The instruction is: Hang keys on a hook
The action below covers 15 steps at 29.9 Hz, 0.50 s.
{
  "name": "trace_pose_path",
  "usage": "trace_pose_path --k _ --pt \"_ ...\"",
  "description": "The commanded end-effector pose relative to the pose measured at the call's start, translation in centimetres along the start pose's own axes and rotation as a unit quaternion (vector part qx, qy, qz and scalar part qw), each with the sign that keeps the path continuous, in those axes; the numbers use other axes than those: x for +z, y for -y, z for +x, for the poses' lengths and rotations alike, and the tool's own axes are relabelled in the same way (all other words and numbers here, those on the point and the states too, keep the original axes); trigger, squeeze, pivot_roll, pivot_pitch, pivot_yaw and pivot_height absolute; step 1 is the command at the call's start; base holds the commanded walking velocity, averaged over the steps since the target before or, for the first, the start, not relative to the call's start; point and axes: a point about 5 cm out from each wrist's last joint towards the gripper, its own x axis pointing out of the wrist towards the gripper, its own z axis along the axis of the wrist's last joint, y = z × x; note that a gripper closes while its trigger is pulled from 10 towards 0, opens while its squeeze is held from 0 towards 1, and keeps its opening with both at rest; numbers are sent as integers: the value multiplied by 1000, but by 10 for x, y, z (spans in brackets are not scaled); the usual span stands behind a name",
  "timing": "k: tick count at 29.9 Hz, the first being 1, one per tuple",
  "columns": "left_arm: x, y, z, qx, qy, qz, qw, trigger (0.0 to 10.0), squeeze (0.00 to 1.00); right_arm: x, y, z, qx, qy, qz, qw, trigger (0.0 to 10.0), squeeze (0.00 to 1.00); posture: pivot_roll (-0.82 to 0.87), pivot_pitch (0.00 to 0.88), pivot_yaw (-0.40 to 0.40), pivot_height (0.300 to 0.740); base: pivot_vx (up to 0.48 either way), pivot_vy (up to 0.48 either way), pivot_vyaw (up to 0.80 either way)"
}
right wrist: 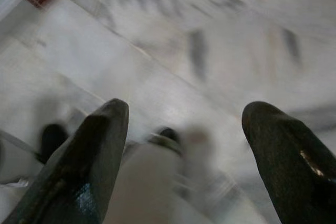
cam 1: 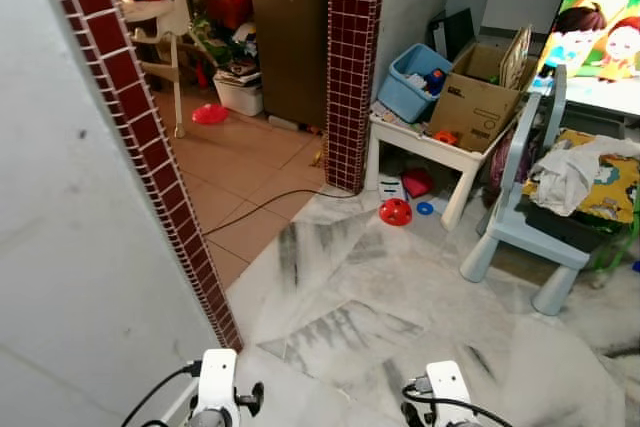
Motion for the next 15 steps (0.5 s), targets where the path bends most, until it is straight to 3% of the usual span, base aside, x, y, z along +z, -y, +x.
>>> trace_pose_path --k 1,7,15 --pt "1 -6 0 3 -1 11 1000 10000 0 7 -2 2 2 12 -2 1000 10000 0 -39 0 15 740 0 -390 0" --pt "0 -5 -1 3 -4 17 1000 10000 0 7 -3 2 3 12 -4 1000 10000 0 -40 0 16 740 0 -394 0" --pt "-1 -6 -1 5 -5 12 1000 10000 0 6 -4 2 3 8 -2 1000 10000 0 -39 0 19 740 0 0 -85"
